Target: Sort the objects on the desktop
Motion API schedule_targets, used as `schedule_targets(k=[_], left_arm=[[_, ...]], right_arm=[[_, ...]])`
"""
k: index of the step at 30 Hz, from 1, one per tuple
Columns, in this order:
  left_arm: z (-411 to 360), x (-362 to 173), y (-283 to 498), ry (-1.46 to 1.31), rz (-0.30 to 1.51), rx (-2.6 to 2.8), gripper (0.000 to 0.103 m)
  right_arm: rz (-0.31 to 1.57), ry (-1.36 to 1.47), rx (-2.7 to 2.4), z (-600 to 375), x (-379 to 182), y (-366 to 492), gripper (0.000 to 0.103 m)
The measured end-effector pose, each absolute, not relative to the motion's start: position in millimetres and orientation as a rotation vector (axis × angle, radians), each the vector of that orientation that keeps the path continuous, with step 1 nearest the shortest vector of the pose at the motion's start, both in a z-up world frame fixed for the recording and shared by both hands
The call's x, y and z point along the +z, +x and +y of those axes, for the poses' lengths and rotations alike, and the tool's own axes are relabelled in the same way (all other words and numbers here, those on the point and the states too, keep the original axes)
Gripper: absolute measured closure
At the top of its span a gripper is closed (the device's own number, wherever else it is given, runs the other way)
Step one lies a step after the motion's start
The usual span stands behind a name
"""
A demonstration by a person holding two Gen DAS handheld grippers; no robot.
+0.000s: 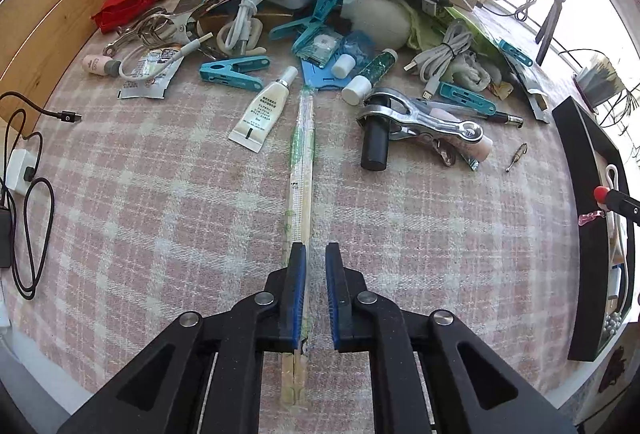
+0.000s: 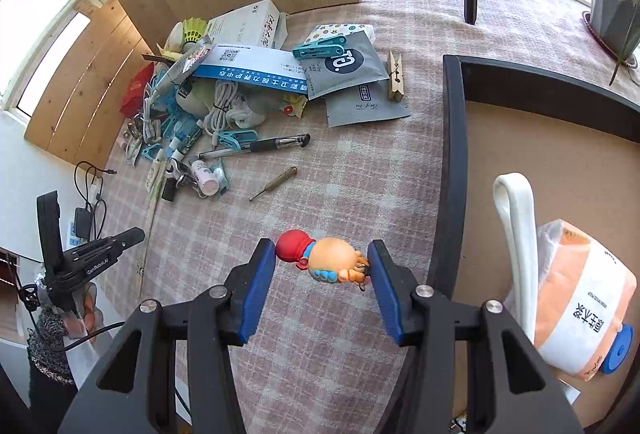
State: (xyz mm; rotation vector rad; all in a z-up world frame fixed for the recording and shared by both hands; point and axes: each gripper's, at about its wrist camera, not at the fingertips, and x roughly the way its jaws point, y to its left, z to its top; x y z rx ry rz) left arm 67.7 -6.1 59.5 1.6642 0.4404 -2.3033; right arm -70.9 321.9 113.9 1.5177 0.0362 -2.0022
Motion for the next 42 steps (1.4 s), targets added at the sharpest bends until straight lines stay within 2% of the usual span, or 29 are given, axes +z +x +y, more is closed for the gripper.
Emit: schedule_targets(k=[2, 5, 7, 8, 11, 14, 20, 23, 24, 30, 42], left_arm=[[1.2, 57.8, 69.2, 1.652, 0.389, -2.307, 0.080], [7.6, 52.5, 72.3, 1.641, 0.344, -2.308, 0.093], [8.0, 50.9, 76.8, 1.626, 0.390, -2.319, 0.095], [6.8, 50.1, 79.3, 1.622, 0.433, -2.321, 0.099], [3.1, 49.7, 88.7, 1.599, 0.579, -2.327, 0.099], [7.3, 56.3, 98.4, 1.557, 0.646, -2.343, 0.099], [43.7, 79.5, 100.2, 1.500, 0.691, -2.448, 0.099], [67.1, 92.2, 80.4, 1.491, 0.679, -2.520, 0.099], [83.5, 88.9, 51.8, 1.491, 0.678, -2.548, 0.099], [137.3, 137.2, 38.7, 1.561, 0.608, -2.741, 0.099], [283.3, 143.2, -29.8, 1.776, 0.441, -2.957, 0.099]], right_arm=[[0.038, 1.513, -2.005, 324.0, 114.6, -69.2, 0.056], [0.032, 1.504, -2.016, 329.3, 117.9, -68.1, 0.056], [0.023, 1.496, -2.025, 334.1, 121.6, -68.1, 0.056], [0.019, 1.490, -2.032, 337.1, 123.9, -68.1, 0.056], [0.003, 1.471, -2.065, 348.6, 131.9, -67.8, 0.056], [-0.030, 1.459, -2.094, 364.1, 139.3, -67.2, 0.056], [-0.114, 1.436, -2.171, 405.3, 154.1, -65.0, 0.056], [-0.155, 1.440, -2.213, 429.4, 158.4, -65.3, 0.056], [-0.166, 1.443, -2.228, 437.2, 159.4, -65.4, 0.056], [-0.235, 1.460, -2.328, 491.1, 166.8, -61.5, 0.056], [-0.298, 1.513, -2.454, 565.0, 167.0, -62.5, 0.056]])
